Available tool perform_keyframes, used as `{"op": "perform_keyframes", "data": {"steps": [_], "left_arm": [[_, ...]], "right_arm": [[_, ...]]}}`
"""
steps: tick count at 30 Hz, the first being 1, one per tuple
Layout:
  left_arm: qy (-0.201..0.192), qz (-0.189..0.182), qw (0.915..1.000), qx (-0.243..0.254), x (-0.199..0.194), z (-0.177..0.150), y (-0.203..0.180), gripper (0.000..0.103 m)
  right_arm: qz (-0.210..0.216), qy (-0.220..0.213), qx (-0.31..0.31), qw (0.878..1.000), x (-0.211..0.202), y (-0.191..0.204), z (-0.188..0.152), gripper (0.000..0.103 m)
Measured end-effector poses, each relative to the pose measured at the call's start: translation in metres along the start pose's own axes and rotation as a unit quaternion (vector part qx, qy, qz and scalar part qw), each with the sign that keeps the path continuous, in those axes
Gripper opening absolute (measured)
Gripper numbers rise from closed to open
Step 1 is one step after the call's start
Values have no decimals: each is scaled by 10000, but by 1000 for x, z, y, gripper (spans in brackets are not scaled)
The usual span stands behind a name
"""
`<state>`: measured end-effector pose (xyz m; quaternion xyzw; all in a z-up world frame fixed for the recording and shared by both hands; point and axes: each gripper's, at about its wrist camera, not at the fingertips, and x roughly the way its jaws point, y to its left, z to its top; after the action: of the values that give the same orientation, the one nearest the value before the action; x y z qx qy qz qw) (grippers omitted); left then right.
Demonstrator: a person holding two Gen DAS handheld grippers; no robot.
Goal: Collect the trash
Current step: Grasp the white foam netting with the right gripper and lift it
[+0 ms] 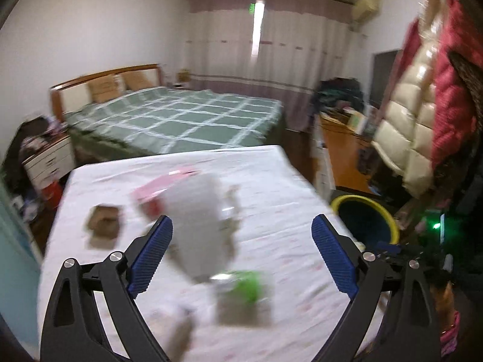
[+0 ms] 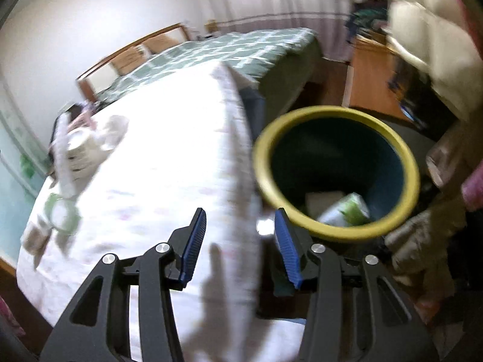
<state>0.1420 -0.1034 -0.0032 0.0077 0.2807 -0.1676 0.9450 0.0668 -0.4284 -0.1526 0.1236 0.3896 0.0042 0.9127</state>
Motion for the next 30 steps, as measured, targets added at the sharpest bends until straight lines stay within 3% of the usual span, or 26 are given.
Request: {"op": "perform_keyframes", "data": {"steps": [4, 7, 15, 22, 30], "left_arm": [[-35, 489, 9985, -259, -23, -18, 47, 92], [-37, 651, 9969, -439, -33, -28, 74, 92], [-130, 712, 9959, -535, -46, -45, 101, 92], [-73, 670, 9958, -627, -46, -50, 106, 92], [15, 566, 9956, -749, -38, -56, 116, 92]], "right_arm": [[456, -20, -632, 9970, 4, 67, 16, 48], [779, -38, -986, 9921, 9, 114, 28, 50], [1244, 54, -1563, 9798, 35, 219, 50, 51], [1137, 614, -1499, 9802, 87, 253, 54, 51], [1013, 880, -1468, 9800, 117, 262, 50, 51]]}}
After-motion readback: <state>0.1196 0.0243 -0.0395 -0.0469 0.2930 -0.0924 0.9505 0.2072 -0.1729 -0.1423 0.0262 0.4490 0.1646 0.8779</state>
